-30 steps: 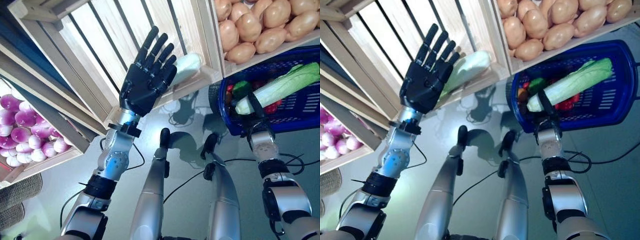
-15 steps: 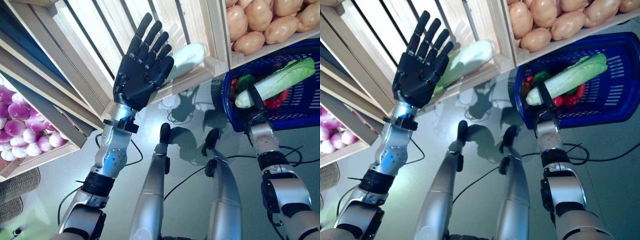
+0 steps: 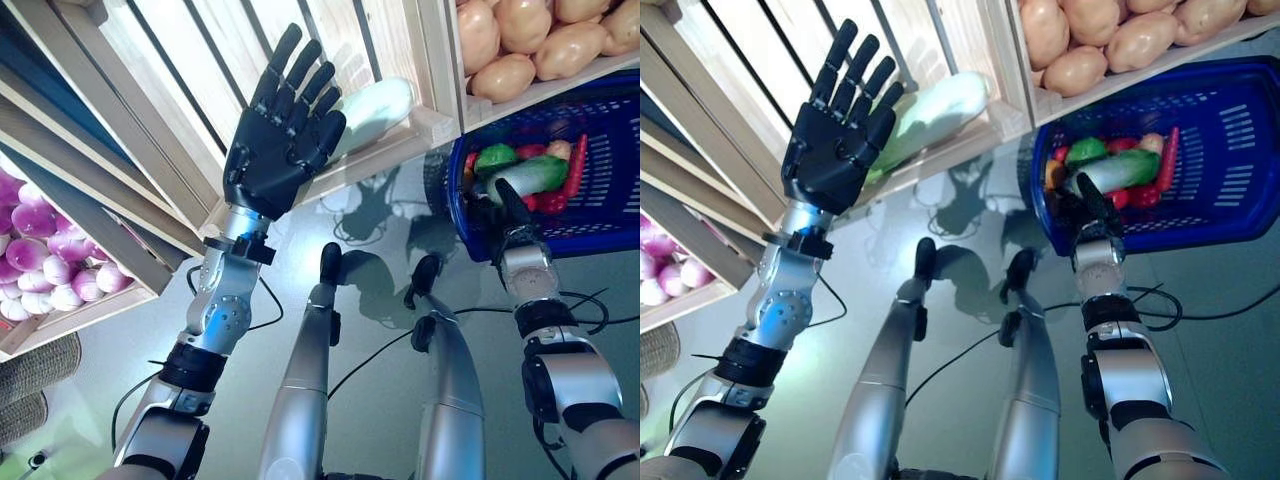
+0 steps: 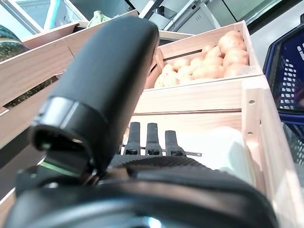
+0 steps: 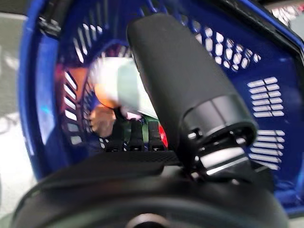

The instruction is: Put vegetables into the basket

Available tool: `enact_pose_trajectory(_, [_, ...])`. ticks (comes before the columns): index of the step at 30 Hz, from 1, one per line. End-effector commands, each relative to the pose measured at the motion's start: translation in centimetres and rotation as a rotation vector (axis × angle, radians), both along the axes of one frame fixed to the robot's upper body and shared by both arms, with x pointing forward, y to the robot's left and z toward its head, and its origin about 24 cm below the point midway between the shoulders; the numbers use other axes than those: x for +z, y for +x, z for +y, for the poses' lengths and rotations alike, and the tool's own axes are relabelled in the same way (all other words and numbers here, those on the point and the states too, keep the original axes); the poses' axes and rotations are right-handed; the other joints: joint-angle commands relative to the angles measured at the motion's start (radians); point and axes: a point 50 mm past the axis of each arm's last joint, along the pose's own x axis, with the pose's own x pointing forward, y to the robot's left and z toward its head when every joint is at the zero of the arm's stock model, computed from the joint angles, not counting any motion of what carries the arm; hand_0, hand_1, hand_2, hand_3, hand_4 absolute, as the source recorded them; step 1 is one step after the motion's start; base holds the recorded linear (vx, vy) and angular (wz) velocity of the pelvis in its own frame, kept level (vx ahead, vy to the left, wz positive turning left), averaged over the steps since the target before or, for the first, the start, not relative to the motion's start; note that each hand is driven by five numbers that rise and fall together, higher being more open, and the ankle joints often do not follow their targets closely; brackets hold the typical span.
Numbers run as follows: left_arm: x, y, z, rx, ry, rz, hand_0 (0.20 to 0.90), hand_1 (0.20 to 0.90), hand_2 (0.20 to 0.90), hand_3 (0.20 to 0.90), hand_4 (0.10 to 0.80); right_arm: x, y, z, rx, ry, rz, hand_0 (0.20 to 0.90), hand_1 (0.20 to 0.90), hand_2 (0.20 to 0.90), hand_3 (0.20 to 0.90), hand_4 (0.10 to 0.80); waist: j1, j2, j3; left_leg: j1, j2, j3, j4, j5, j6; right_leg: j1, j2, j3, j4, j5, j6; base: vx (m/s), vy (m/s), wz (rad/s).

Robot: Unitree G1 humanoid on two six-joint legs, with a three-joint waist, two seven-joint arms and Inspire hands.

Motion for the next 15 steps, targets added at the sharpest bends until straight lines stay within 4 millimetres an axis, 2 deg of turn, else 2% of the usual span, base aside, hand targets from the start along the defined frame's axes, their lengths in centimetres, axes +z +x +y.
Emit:
enact_pose_trajectory(1, [6.0,-3.3,0.1,0.021,-0.043,-0.363,0.9,0.9,0.9,0.9,0.8,3.1,-1.4,-4.3,-0.219,-0.147,-0.002,0.9,0.9,0.9,0.9,0.8,0.014,0.048,-0.001,0.052,-0.049,-0.002,-0.046,-0.006,-0.004,0.076,0.037,0.007,0.002,-0.012,0.012,0.0,0.0,0.0])
enact_pose_trajectory(9, [7.0,-4.2,0.7,0.115,-0.036,-0.446,0.9,0.9,0.9,0.9,0.8,3.0,-2.0,-4.3,-0.306,-0.216,0.042,0.9,0.9,0.9,0.9,0.8,0.013,0.053,-0.001,0.084,-0.051,0.003,-0.058,-0.009,0.001,0.109,0.043,0.009,-0.014,-0.016,0.007,0.0,0.0,0.0])
enact_pose_trajectory(15, [7.4,-4.9,1.8,0.352,0.011,-0.474,0.9,0.9,0.9,0.9,0.8,1.6,-2.1,-2.5,-0.207,-0.285,-0.022,0.9,0.9,0.9,0.9,0.8,0.009,0.044,-0.001,0.134,-0.046,0.014,-0.093,-0.001,0.0,0.16,0.052,0.003,-0.046,-0.019,0.003,-0.001,0.004,-0.01])
